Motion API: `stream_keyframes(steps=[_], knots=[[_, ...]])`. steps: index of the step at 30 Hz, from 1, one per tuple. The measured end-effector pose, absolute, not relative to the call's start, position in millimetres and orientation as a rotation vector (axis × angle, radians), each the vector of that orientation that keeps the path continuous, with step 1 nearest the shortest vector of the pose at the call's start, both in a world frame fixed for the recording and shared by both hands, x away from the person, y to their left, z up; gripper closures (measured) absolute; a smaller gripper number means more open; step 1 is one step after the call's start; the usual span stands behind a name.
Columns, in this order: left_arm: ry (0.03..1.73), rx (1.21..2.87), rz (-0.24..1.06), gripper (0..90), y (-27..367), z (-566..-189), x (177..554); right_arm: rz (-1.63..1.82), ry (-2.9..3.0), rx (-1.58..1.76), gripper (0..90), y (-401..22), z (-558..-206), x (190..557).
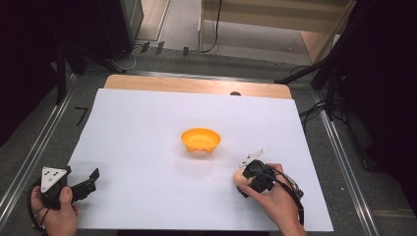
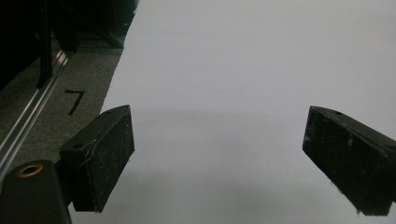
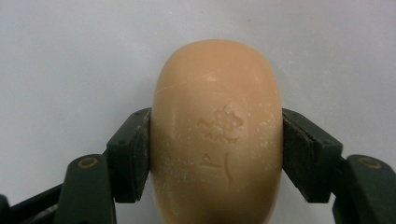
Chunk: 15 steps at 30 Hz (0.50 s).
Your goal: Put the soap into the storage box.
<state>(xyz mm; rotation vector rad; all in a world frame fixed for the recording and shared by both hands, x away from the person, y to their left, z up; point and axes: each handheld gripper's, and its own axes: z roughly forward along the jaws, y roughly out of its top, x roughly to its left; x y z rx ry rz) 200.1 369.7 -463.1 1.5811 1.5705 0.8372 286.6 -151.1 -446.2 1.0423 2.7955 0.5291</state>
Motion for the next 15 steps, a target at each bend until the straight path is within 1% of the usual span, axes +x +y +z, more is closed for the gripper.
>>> stream_keyframes(steps=[5, 15], knots=[[1.57, 1.582, 0.839, 9.6, 369.6, -463.1, 200.1, 0.531, 2.792, 0.986, 33.2, -151.1, -438.3, 288.9], [1.57, 1.582, 0.844, 9.6, 369.3, -463.3, 200.5, 0.607, 2.84, 0.82, 33.2, -148.4, -413.6, 306.0]])
